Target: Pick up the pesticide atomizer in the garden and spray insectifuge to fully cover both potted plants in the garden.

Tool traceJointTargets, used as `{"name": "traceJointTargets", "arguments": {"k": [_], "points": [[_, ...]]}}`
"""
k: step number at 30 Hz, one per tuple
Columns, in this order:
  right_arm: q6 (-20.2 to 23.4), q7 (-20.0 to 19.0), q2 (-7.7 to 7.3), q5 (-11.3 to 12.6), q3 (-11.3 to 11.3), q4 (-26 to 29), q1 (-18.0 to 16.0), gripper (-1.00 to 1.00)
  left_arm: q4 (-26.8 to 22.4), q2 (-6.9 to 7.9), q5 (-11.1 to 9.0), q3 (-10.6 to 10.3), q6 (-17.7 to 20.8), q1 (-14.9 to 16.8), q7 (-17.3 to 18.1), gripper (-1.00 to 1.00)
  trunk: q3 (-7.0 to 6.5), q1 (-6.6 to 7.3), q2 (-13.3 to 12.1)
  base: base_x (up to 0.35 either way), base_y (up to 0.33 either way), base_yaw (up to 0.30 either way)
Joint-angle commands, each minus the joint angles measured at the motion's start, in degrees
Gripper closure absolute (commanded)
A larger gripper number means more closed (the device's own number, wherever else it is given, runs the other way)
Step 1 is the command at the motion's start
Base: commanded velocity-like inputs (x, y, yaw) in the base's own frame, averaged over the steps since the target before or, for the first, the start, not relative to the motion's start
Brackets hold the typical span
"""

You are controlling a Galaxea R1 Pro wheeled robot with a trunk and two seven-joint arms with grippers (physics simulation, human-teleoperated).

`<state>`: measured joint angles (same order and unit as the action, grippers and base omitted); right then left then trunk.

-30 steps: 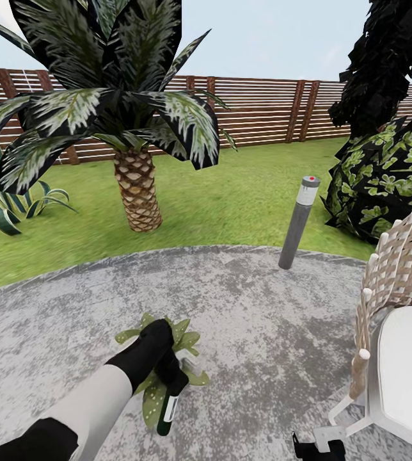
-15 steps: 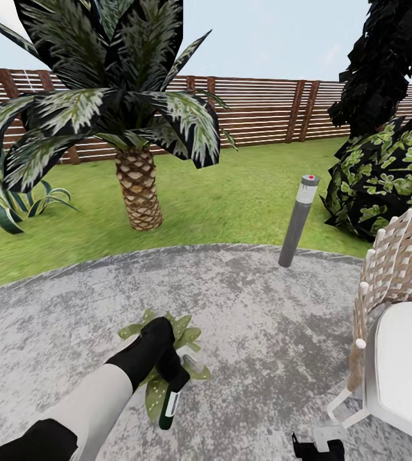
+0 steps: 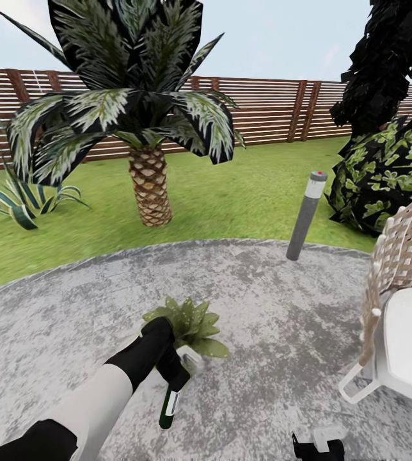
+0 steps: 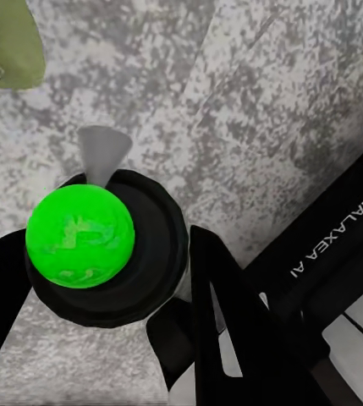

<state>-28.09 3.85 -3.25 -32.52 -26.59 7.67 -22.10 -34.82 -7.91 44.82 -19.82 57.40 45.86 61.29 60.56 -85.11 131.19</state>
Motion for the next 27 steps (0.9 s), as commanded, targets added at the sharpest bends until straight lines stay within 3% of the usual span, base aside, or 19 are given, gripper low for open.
{"name": "traceJointTargets", "arguments": {"k": [1,11,15,17,19,22,23,24,26,27], "points": [[-0.2,0.4,-0.01,-0.6,-0.3,-0.1,0.0,-1.00,-0.1,0.00,0.6,0.0,0.2,0.0,0.6,1.00,0.05,0.03,0.0,-0.150,0.281,0.000],[-0.2,0.4,0.03,-0.6,-0.3,0.0,0.0,-1.00,-0.1,0.13,0.6,0.0,-0.2,-0.2,0.4,1.00,0.05,0.03,0.0,-0.140,0.246,0.000],[-0.2,0.4,0.03,-0.6,-0.3,0.0,0.0,-1.00,0.0,0.46,0.3,0.0,-2.5,-0.4,-4.6,1.00,0.05,0.03,0.0,-0.021,0.026,0.000],[-0.2,0.4,0.06,-0.6,-0.3,-0.1,0.0,-1.00,0.3,0.64,0.1,0.2,-7.6,-1.6,-6.2,1.00,0.05,0.03,0.0,-0.002,0.003,0.000],[-0.2,0.4,0.03,-0.6,-0.3,-0.1,0.0,-1.00,0.1,0.67,0.1,2.3,-12.6,-3.6,-7.1,1.00,0.05,0.03,0.0,0.000,0.000,0.000],[-0.2,0.4,0.00,-0.6,-0.3,-0.1,0.0,-1.00,0.5,0.70,0.1,9.4,-22.9,-6.2,-8.4,1.00,0.05,0.03,0.0,0.000,0.000,0.000],[-0.2,0.5,-0.19,-0.6,-0.3,0.0,0.0,-1.00,0.8,1.46,0.1,13.4,-33.3,-9.2,-8.6,1.00,0.05,0.03,0.0,0.000,0.000,0.000],[-0.2,0.3,-0.18,-0.7,-0.2,0.0,0.0,-1.00,0.8,2.21,0.0,13.8,-34.8,-9.6,-8.4,1.00,0.05,0.03,0.0,0.000,0.000,0.000],[-0.1,-0.1,-0.40,-4.2,4.1,3.1,-0.1,-1.00,0.9,5.56,-0.2,14.1,-35.9,-9.8,-7.9,1.00,0.05,0.03,0.0,0.000,0.000,0.000],[-0.1,-1.7,-0.38,-5.7,4.7,5.6,0.0,-1.00,0.9,6.44,-0.2,14.2,-35.9,-9.8,-7.7,1.00,0.05,0.03,0.0,0.000,0.000,0.000]]}}
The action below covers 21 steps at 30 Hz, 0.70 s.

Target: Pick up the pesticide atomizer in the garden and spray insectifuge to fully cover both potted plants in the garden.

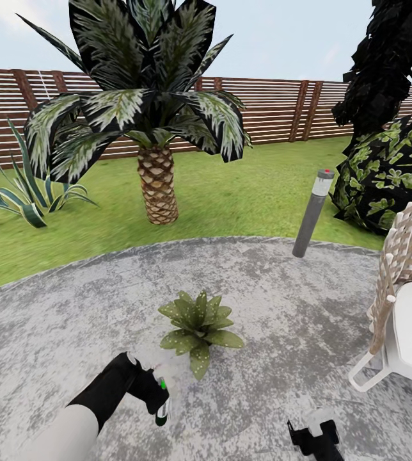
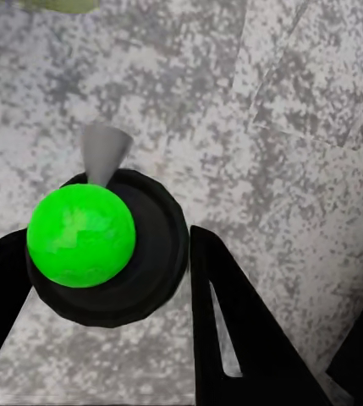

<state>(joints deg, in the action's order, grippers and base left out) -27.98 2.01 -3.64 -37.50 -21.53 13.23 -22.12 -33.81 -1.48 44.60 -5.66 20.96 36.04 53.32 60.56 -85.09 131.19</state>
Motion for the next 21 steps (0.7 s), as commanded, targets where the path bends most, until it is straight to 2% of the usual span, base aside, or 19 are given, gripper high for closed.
{"name": "traceJointTargets", "arguments": {"k": [1,2,4,6,9,11,13,15,18,21], "points": [[-0.2,-8.8,-0.02,-3.6,0.0,3.6,-0.3,-1.00,-0.1,0.55,0.0,-0.1,0.4,0.0,0.7,1.00,0.05,0.01,0.0,0.000,0.000,0.000],[-0.1,-17.8,-0.05,-4.9,0.1,7.6,-1.2,-1.00,-0.1,0.72,0.1,-0.1,0.3,0.0,0.9,1.00,0.05,0.01,0.0,0.000,0.000,0.000],[-0.1,-23.3,-0.05,-5.2,0.1,10.3,-2.2,-1.00,-0.1,0.76,0.2,-0.2,0.2,0.2,1.0,1.00,0.05,0.01,0.0,0.000,0.000,0.000],[0.0,-31.0,-0.05,-5.5,0.1,12.2,-4.0,-1.00,-0.1,0.76,0.2,-0.4,-0.9,0.4,1.1,1.00,0.05,0.01,0.0,0.000,0.000,0.000],[1.9,-37.9,-0.05,-5.5,0.1,12.8,-6.7,-1.00,0.0,0.70,0.3,-0.6,-3.1,0.6,2.4,1.00,0.05,0.01,0.0,0.000,0.000,0.000],[3.2,-39.2,-0.04,-6.1,0.1,12.9,-7.4,-1.00,0.0,0.75,0.8,-0.7,-3.6,0.7,6.4,1.00,0.05,0.01,0.0,0.000,0.000,0.000],[3.7,-40.7,0.23,-8.8,0.2,13.0,-8.5,-1.00,0.0,0.77,1.2,-0.7,-3.8,0.8,9.4,1.00,0.05,0.01,0.0,0.000,0.000,0.000],[3.7,-40.4,0.20,-8.2,-0.5,13.4,-8.4,-1.00,-0.7,0.48,0.5,-0.3,-4.4,0.6,9.3,1.00,0.05,0.01,0.0,0.000,0.000,0.000],[3.6,-40.7,0.10,-8.1,-0.4,13.4,-8.3,-1.00,-1.1,0.82,1.3,-0.4,-4.5,0.7,10.0,1.00,0.05,0.01,0.0,0.000,0.000,0.000],[3.6,-41.1,1.09,-8.1,-0.2,13.5,-8.5,-1.00,-0.8,-0.01,2.2,-0.6,-5.0,1.5,10.9,1.00,0.05,0.01,0.0,0.000,0.000,0.000]]}}
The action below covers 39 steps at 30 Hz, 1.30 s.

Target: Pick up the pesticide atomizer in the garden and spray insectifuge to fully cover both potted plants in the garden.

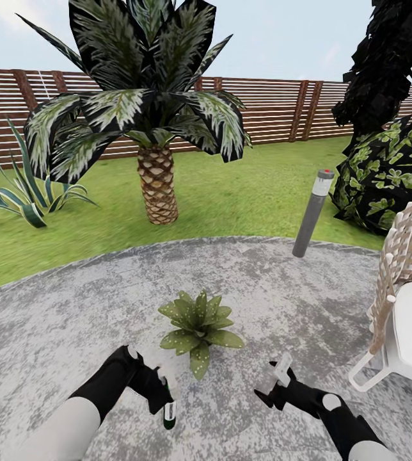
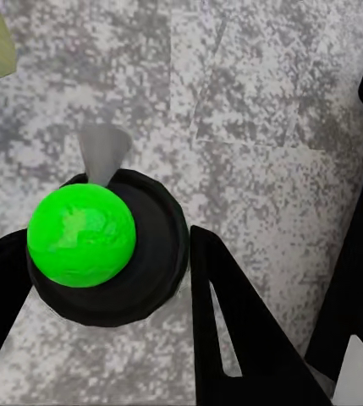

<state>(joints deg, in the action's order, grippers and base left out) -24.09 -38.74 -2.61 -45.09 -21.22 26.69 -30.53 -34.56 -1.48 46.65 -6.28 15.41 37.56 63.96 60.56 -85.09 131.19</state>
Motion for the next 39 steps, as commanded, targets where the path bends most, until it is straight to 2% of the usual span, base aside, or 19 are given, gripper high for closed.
{"name": "traceJointTargets", "arguments": {"k": [1,3,10,11,12,13,16,19,22,24,25,28,31,39], "points": [[-0.3,-0.4,0.39,-0.6,-0.4,0.0,-0.1,-1.00,-0.1,-0.34,0.4,-0.1,0.3,0.3,0.6,1.00,0.05,0.01,0.0,0.000,0.000,0.000],[-0.3,-0.8,1.04,-0.7,-0.2,0.0,-0.1,-1.00,-0.1,-0.99,0.7,-0.2,-0.4,0.6,0.8,1.00,0.05,0.01,0.0,0.000,0.000,0.000],[-0.3,-3.0,3.31,-0.8,0.0,2.2,-1.8,-1.00,0.4,-1.12,1.8,-2.0,-0.6,1.9,0.9,1.00,0.05,0.01,0.0,0.000,0.000,0.000],[-0.3,-16.2,4.91,-0.9,0.8,3.9,-1.9,-1.00,0.4,-1.14,1.8,-6.6,-0.6,2.0,0.9,1.00,0.05,0.01,0.0,0.000,0.000,0.000],[-0.3,-17.5,5.07,-0.8,2.4,4.0,-1.9,-1.00,0.4,-1.15,1.8,-6.9,-0.6,2.0,0.9,1.00,0.05,0.01,0.0,0.000,0.000,0.000],[-0.3,-18.2,5.16,-0.8,4.4,4.0,-1.8,-1.00,0.4,-1.15,1.8,-7.1,-0.6,2.0,0.9,1.00,0.05,0.01,0.0,0.000,0.000,0.000],[-0.2,-18.9,5.24,-0.8,7.9,4.2,-1.9,-1.00,0.5,-1.23,1.7,-7.4,-0.8,2.0,1.0,1.00,0.05,0.01,0.0,0.000,0.000,0.000],[-0.2,-19.1,5.25,-0.8,8.6,4.3,-1.9,-1.00,0.4,-1.51,1.7,-7.7,-0.9,2.0,1.0,1.00,0.05,0.01,0.0,0.000,0.000,0.000],[0.2,-20.8,5.67,-0.8,8.8,5.6,-1.9,-1.00,0.4,-1.97,2.2,-11.7,-0.8,2.0,1.0,1.00,0.05,0.01,0.0,0.000,0.000,0.000],[2.0,-21.9,5.94,-0.8,8.8,6.2,-1.9,-1.00,0.4,-2.03,2.3,-12.4,-0.8,2.0,1.0,1.00,0.05,0.01,0.0,0.000,0.000,0.000],[4.3,-22.4,6.03,-0.8,8.9,6.7,-1.9,1.00,0.4,-2.07,2.4,-12.6,-0.8,2.0,1.0,1.00,0.05,0.01,0.0,0.000,0.000,0.000],[8.3,-23.0,6.19,-0.8,8.9,8.0,-1.9,1.00,0.1,-2.12,2.5,-13.0,-0.6,2.0,1.0,1.00,0.05,0.01,0.0,0.000,0.000,0.000],[9.0,-22.9,6.34,-0.8,8.9,8.2,-1.9,1.00,-0.1,-2.12,2.5,-13.1,-0.4,2.0,1.0,1.00,0.05,0.01,0.0,0.000,0.000,0.000],[12.8,-22.9,10.27,-0.9,8.9,10.6,-2.0,1.00,-0.2,-2.72,2.6,-13.1,0.1,2.0,0.7,1.00,0.05,0.01,0.0,0.000,0.000,0.000]]}}
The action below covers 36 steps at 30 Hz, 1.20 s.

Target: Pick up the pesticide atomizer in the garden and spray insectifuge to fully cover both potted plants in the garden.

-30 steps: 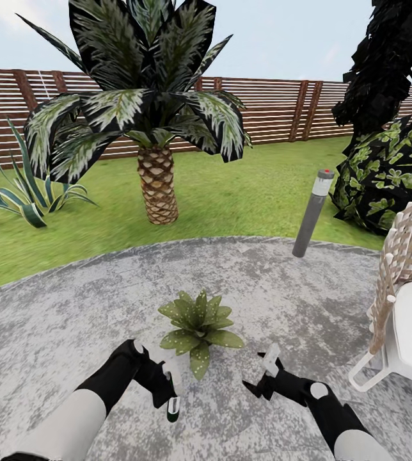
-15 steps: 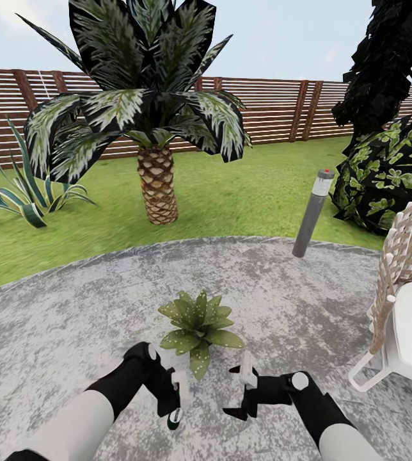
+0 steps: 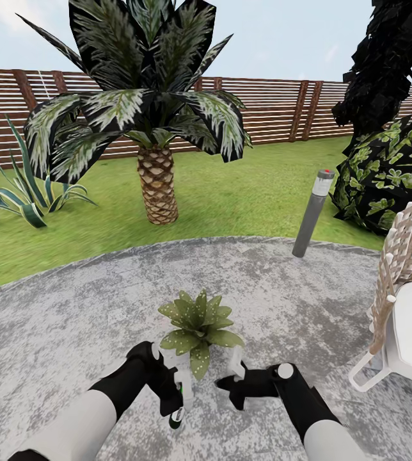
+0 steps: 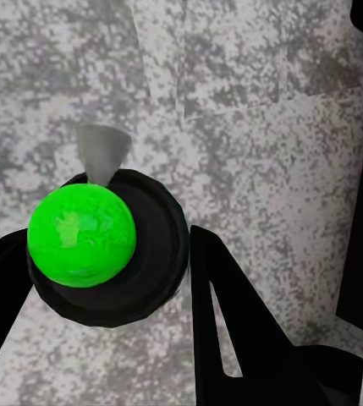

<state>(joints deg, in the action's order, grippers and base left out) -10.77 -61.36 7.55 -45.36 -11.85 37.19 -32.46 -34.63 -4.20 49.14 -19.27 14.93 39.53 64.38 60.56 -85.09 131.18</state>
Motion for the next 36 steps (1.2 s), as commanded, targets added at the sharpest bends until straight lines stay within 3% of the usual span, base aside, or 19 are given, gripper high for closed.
{"name": "traceJointTargets", "arguments": {"k": [1,5,9,18,26,36], "points": [[-0.4,-0.3,0.41,-0.6,-0.5,0.1,0.0,1.00,-0.1,0.03,0.1,-0.1,0.7,0.0,0.2,1.00,0.05,0.01,0.0,0.000,0.000,0.000],[-0.2,-0.3,0.78,-0.6,-0.5,0.4,0.0,1.00,-0.2,-0.06,0.0,-0.1,0.8,0.5,0.0,1.00,0.05,0.01,0.0,0.000,0.000,0.000],[-0.2,-0.3,0.80,-0.6,-0.5,1.3,0.0,1.00,-0.2,-1.00,0.1,-0.1,3.5,1.2,0.0,1.00,0.05,0.01,0.0,0.000,0.000,0.000],[-0.2,-0.3,1.12,-0.5,-0.5,2.2,0.0,1.00,-0.2,-2.98,1.7,-0.1,4.9,1.9,-0.1,1.00,0.05,0.01,0.0,0.000,0.000,0.000],[-0.2,-0.3,2.39,-0.5,-0.5,2.4,0.0,1.00,-0.2,-3.50,1.7,-0.1,5.1,2.4,-0.3,1.00,0.05,0.01,0.0,0.000,0.000,0.000],[-0.2,-0.3,2.45,-0.5,-0.5,2.4,0.0,1.00,0.1,-3.87,1.7,0.0,5.1,2.3,-0.3,1.00,0.05,0.01,0.0,0.000,0.000,0.000]]}}
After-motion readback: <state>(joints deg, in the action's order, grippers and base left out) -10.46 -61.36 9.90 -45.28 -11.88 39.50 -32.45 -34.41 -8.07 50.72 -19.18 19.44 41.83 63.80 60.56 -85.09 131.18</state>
